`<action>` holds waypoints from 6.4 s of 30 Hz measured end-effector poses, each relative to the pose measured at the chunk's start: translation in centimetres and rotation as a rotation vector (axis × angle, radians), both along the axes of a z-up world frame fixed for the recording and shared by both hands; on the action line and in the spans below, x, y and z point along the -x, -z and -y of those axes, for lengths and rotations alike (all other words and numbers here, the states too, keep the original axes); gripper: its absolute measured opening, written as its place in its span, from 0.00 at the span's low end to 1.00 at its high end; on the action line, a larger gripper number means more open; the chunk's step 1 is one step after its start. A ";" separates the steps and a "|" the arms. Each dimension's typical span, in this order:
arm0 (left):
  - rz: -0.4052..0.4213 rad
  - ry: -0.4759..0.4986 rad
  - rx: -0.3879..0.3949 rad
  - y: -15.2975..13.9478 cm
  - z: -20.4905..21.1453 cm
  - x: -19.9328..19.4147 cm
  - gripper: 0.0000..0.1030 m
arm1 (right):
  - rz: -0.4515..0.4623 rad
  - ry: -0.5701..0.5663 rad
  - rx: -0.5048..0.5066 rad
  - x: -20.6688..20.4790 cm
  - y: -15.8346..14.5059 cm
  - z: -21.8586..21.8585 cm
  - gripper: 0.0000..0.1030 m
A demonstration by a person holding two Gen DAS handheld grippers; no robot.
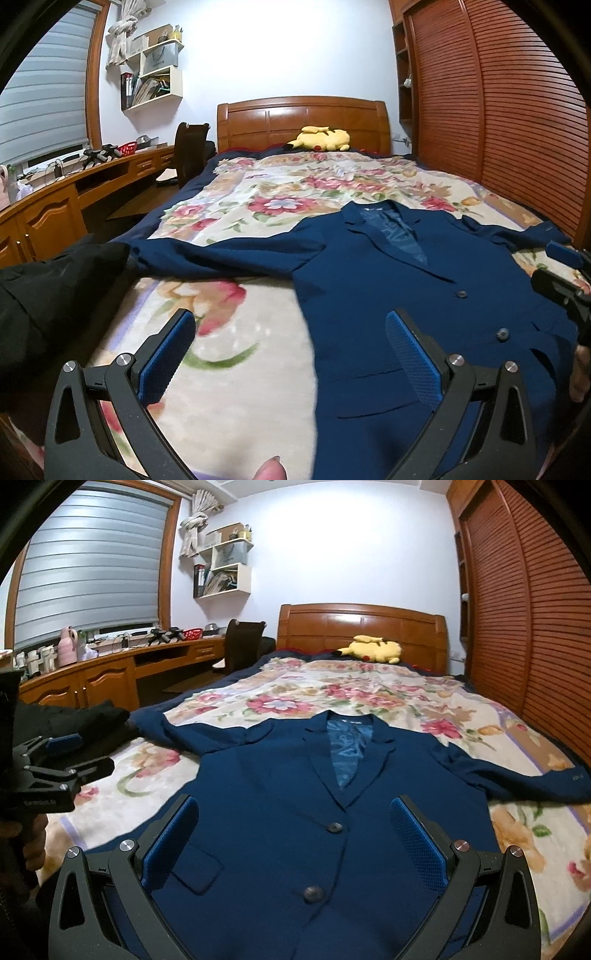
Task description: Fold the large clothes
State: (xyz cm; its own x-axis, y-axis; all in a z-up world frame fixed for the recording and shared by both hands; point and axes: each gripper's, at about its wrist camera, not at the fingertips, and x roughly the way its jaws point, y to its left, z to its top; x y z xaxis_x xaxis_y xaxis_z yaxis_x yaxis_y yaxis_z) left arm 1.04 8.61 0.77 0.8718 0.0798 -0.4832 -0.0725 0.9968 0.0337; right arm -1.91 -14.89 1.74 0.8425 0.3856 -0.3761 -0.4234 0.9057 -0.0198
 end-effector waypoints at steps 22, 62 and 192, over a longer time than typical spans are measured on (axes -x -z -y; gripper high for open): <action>-0.142 0.010 0.082 1.6 -9.0 -9.3 0.96 | -0.075 -0.045 -0.005 -6.7 0.0 -3.6 1.00; -0.318 -0.191 0.092 2.5 -17.5 -24.8 0.02 | -0.196 -0.094 0.143 -7.0 0.9 -8.2 1.00; 0.018 0.198 0.113 -2.3 1.3 -5.8 0.75 | -0.256 0.102 0.076 -6.6 -2.0 4.5 0.93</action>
